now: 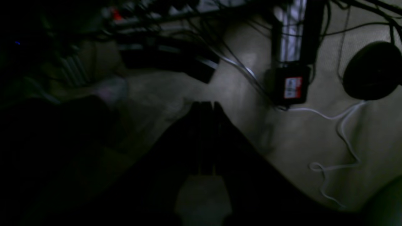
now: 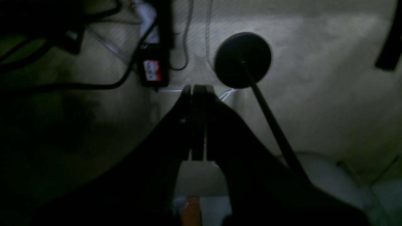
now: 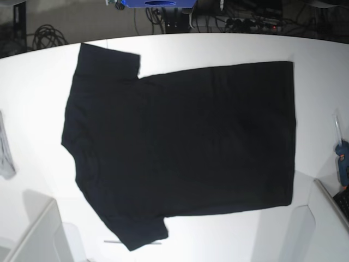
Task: Fold the T-shirt properly
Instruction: 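Move both grippers to the shirt's shoulder corners and grasp them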
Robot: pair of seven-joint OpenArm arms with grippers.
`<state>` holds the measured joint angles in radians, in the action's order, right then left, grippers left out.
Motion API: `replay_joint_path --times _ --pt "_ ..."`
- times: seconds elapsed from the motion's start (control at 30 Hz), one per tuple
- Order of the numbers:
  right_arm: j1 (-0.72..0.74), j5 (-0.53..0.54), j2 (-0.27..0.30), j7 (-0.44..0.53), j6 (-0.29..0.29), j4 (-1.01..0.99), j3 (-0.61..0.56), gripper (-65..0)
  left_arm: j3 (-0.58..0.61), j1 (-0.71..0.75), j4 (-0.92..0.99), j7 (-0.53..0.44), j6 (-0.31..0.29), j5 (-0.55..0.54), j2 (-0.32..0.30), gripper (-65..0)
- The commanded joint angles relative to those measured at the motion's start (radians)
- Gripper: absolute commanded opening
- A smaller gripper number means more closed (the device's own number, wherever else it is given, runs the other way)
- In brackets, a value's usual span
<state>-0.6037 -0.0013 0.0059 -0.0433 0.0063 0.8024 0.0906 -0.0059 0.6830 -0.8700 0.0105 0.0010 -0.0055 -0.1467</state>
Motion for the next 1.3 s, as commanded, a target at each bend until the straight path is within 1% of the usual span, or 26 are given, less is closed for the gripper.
replay_joint_path --times 0.0,0.1,0.23,0.3,0.37,0.43,0.5,0.57,0.67,0.77,0.87,0.97,1.07,1.27 --pt "-0.035 0.002 0.009 -0.019 -0.007 0.041 0.016 -65.0 -0.003 0.04 -0.044 -0.011 0.004 -0.001 -0.009 -65.0" --pt "-0.104 0.004 0.009 -0.097 -0.006 0.197 0.045 -65.0 -0.003 0.122 -0.173 -0.011 0.004 -0.003 -0.026 -65.0" --pt "-0.2 0.004 0.004 -0.177 -0.006 0.424 0.088 -65.0 -0.004 0.22 -0.337 -0.011 0.004 -0.009 -0.057 -65.0" --pt "-0.233 0.004 0.003 -0.226 -0.006 0.526 0.102 -65.0 -0.004 0.263 -0.412 -0.011 0.004 -0.061 -0.081 -65.0" --pt "-0.262 0.004 0.003 -0.275 -0.006 0.624 0.117 -65.0 -0.004 0.304 -0.49 -0.011 0.004 -0.147 -0.115 -65.0" --pt "-0.287 0.004 0.003 -0.32 -0.006 0.725 0.139 -65.0 -0.004 0.346 -0.569 -0.011 0.004 -0.236 -0.156 -65.0" --pt "-0.308 0.004 0.003 -0.359 -0.006 0.816 0.16 -65.0 -0.004 0.384 -0.642 -0.011 0.004 -0.293 -0.198 -65.0" --pt "-0.327 0.004 0.003 -0.398 -0.006 0.906 0.173 -65.0 -0.004 0.422 -0.711 -0.011 0.004 -0.33 -0.227 -65.0" --pt "-0.344 0.004 0.003 -0.439 -0.006 1.024 0.191 -65.0 -0.016 0.473 -0.811 -0.011 0.004 -0.347 -0.247 -65.0" --pt "-0.342 0.004 0.003 -0.491 -0.006 1.133 0.2 -65.0 -0.111 0.531 -0.915 -0.011 0.004 -0.348 -0.236 -65.0" --pt "-0.316 0.004 0.003 -0.525 -0.006 1.196 0.216 -65.0 -0.228 0.562 -0.998 -0.004 0.004 -0.348 -0.187 -65.0" --pt "-0.273 0.004 0.003 -0.53 -0.006 1.205 0.219 -65.0 -0.306 0.562 -1.047 -0.001 0.004 -0.348 -0.15 -65.0" --pt "-0.223 0.004 0.003 -0.53 -0.006 1.207 0.219 -65.0 -0.351 0.556 -1.07 -0.001 0.004 -0.348 -0.147 -65.0" --pt "-0.091 0.004 0.001 -0.53 -0.006 1.207 0.212 -65.0 -0.38 0.492 -1.072 0.001 0.004 -0.345 -0.143 -65.0"
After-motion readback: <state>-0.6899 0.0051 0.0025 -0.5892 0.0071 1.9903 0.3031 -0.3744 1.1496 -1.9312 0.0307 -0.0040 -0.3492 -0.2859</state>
